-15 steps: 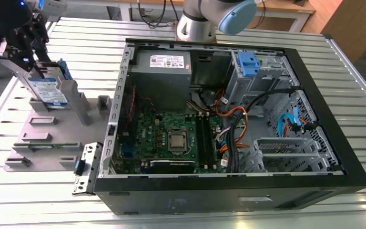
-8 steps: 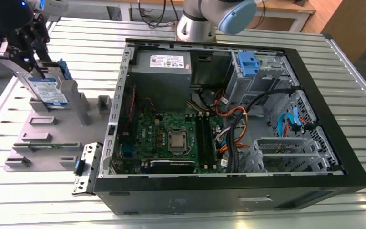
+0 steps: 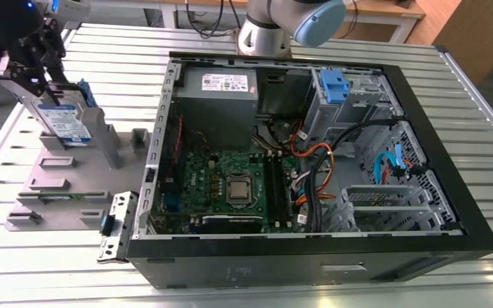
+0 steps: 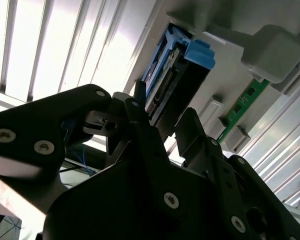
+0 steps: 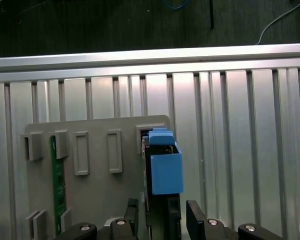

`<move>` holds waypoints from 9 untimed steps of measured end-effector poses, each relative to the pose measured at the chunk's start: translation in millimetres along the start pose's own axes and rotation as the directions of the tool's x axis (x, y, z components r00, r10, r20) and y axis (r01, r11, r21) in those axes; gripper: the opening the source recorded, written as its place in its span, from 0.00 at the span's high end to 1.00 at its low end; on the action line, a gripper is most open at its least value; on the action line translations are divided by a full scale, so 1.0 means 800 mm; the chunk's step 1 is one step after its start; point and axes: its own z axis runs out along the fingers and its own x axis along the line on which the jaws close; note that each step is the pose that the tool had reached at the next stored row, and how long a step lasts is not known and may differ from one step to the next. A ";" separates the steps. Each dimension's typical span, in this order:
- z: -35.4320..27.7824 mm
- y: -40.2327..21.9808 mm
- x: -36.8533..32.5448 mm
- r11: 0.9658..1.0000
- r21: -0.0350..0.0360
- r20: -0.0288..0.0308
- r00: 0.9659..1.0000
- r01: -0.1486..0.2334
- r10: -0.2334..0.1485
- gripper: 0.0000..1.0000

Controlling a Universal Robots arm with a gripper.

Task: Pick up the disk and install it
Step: 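Pick up the disk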

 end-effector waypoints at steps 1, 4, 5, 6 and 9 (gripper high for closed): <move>-0.0001 0.0005 0.0001 1.000 0.000 0.000 1.000 0.000 0.000 0.50; -0.0001 0.0008 0.0001 1.000 0.000 0.000 1.000 0.000 0.000 0.50; 0.0000 0.0009 0.0001 1.000 0.000 0.000 1.000 0.000 0.000 0.50; -0.0001 0.0010 0.0001 1.000 0.000 0.000 1.000 0.000 0.000 0.50; 0.0000 0.0011 0.0001 1.000 0.000 0.000 1.000 0.000 0.000 0.50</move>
